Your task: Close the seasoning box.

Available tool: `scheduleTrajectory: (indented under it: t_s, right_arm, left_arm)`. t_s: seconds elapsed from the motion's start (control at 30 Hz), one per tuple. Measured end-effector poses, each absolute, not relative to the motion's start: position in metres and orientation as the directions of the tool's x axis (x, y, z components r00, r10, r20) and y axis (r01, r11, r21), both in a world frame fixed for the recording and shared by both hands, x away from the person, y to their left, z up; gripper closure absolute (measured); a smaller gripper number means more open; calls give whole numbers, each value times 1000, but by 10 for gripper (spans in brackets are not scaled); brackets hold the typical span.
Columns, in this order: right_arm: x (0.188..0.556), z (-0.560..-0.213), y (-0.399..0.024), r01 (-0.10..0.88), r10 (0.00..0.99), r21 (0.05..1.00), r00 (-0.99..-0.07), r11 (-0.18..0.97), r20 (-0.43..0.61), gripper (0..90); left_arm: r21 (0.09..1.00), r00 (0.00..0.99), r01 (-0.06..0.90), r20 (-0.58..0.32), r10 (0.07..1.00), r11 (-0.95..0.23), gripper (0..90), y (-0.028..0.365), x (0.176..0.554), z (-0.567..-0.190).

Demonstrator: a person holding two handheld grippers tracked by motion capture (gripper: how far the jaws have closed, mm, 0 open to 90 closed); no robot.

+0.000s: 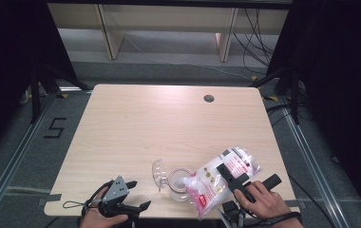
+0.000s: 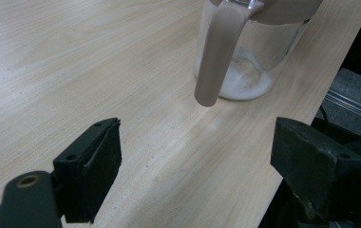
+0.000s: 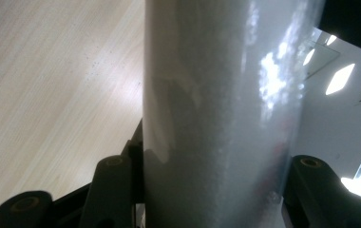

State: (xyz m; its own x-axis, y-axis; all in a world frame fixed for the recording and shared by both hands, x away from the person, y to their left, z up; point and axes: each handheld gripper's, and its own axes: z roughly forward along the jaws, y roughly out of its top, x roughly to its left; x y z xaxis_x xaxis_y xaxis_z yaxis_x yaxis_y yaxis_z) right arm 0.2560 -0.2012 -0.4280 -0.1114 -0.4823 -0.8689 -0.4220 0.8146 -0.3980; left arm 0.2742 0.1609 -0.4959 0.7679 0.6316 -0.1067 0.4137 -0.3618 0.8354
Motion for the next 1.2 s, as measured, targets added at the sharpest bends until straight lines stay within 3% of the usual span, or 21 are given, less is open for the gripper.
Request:
scheduleTrajectory:
  t_s: [1.2]
  right_arm:
    - [257,-431,-199,-443,-475,-387,-105,809,-873,548]
  left_arm:
    - [841,766,409,-106,634,-354,171,161,275,-496]
